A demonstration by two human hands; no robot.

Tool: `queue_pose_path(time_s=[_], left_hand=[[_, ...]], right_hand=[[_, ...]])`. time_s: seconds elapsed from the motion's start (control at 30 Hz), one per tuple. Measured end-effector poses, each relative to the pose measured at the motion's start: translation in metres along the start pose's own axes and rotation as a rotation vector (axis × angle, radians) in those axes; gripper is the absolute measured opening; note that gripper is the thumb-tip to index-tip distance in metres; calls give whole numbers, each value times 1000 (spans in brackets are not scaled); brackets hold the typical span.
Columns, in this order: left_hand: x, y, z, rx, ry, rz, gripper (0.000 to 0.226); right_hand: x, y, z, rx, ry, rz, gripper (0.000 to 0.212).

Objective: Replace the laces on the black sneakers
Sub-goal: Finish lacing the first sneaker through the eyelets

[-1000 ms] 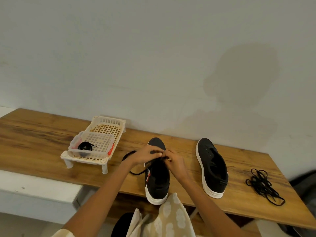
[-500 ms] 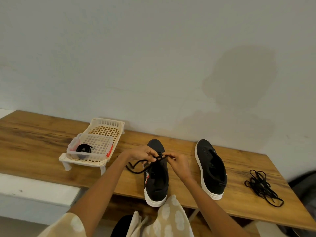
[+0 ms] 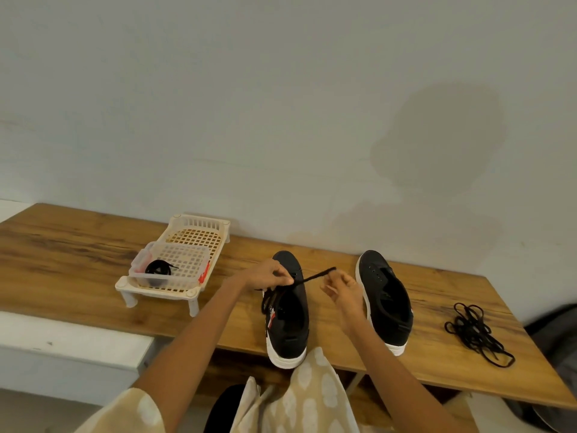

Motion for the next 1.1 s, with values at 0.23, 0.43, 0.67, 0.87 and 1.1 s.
queue_pose_path(time_s=[0.23, 0.43, 0.67, 0.87, 1.1], left_hand=[[5, 2, 0, 9, 81, -10, 20], [1, 4, 0, 5, 91, -35, 20], [7, 2, -4, -53, 65, -2, 15], [10, -1, -5, -75, 69, 60, 12], [11, -6, 5, -49, -27, 127, 19]], right_hand=[[-25, -13, -17, 163, 163, -284, 24], [-47, -20, -27, 200, 274, -312, 35], [-39, 18, -23, 200, 32, 772, 11], [41, 11, 14, -385, -411, 1028, 29], [43, 1, 7, -492, -315, 1177, 25]])
Point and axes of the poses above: each hand's wrist, its own z-axis away from the middle knuckle, its own x-axis out of the palm, y = z × x, the point moved 8 cm from there along -z, towards the middle knuckle, and after that the axes turned 11 degrees about y, right-handed, at the moved point
